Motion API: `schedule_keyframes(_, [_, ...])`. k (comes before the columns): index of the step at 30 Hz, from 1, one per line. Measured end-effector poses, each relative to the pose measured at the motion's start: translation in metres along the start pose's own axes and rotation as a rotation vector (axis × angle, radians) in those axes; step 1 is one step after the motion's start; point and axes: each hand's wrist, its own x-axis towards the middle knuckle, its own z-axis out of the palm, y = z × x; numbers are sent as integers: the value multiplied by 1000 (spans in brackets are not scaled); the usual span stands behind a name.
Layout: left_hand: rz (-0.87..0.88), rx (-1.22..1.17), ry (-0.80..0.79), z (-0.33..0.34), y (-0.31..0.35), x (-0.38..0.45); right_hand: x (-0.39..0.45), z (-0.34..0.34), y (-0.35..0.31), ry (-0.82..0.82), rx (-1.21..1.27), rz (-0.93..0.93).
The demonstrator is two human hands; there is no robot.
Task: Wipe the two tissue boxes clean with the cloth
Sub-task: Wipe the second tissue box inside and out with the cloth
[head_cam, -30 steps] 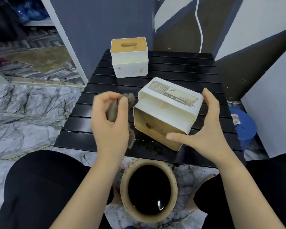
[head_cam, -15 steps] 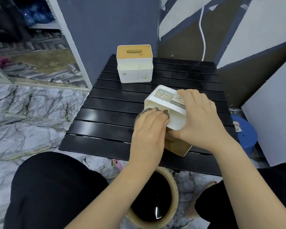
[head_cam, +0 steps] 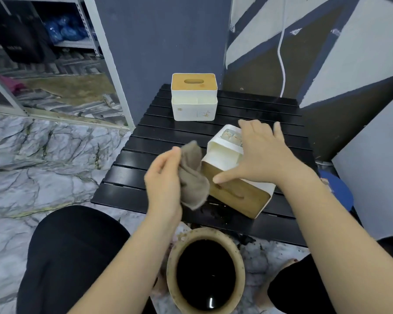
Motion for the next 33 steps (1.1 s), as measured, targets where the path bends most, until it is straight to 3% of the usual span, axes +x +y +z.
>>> schedule_keyframes(3, [-272, -217, -16, -10, 24, 23, 9, -4, -13, 30, 5, 5])
schedule_keyframes(6, [-219, -133, 45, -17, 45, 44, 5, -11, -9, 105, 118, 59])
schedule_keyframes(10, [2, -76, 29, -11, 73, 61, -9, -12, 2, 359, 312, 32])
schedule_keyframes(14, [462, 265, -15, 16, 91, 45, -28, 4, 14, 492, 664, 0])
schedule_keyframes(15, [586, 363, -90, 26, 92, 36, -31, 12, 16, 499, 751, 2])
schedule_keyframes(18, [885, 638, -514, 52, 71, 11, -38, 37, 14, 497, 922, 16])
schedule_keyframes(21, [1109, 1136, -834, 70, 33, -4, -42, 55, 11, 521, 1047, 49])
schedule_keyframes(23, [1104, 1334, -938, 76, 19, -12, -46, 63, 11, 534, 993, 53])
schedule_keyframes(26, [1062, 1351, -1007, 81, 8, -13, -54, 76, 16, 532, 1080, 84])
schedule_keyframes(33, [875, 1374, -930, 78, 14, 20, -58, 96, 21, 527, 1163, 113])
